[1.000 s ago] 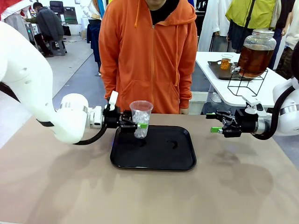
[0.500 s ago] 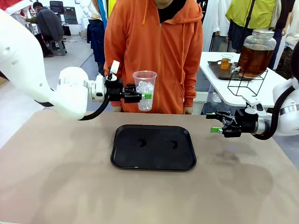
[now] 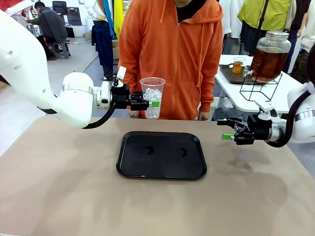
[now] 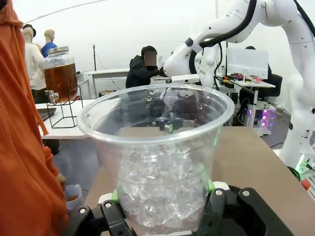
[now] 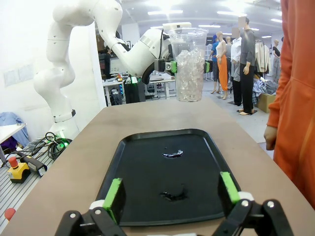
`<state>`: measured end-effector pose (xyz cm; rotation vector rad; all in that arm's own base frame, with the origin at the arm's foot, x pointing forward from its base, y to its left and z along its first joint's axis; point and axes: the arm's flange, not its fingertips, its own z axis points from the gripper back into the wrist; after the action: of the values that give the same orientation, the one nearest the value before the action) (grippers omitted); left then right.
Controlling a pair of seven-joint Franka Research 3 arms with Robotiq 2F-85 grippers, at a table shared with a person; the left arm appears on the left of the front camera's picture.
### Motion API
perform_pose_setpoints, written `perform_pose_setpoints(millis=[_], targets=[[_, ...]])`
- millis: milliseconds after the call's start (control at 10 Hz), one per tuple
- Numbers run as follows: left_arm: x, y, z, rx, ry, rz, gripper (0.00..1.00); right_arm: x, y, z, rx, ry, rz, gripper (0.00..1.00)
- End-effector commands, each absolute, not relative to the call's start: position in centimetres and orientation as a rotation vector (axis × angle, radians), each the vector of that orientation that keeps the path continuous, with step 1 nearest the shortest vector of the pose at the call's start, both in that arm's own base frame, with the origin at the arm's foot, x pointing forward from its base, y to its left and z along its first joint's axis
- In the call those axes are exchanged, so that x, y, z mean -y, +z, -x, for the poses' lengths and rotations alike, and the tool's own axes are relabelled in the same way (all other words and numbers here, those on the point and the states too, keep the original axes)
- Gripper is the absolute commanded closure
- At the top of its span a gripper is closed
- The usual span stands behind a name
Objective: Pour the drink into the iced cup.
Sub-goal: Open the gripper to release the iced cup you were holding.
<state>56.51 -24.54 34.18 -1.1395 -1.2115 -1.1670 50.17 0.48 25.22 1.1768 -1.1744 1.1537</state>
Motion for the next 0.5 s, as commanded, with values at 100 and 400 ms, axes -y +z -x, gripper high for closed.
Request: perform_pose_setpoints(millis=[100,400], targets=[[24.66,34.76,-56.29,1.240,-1.177,1.141,0.33,-0.47,25.45,-50.19,1.179,1.157,-1.177,0.00],[24.66,34.76,-56.29,1.240,-1.177,1.141,0.33,-0.47,25.45,-50.19,1.179,1.157,-1.177,0.00]])
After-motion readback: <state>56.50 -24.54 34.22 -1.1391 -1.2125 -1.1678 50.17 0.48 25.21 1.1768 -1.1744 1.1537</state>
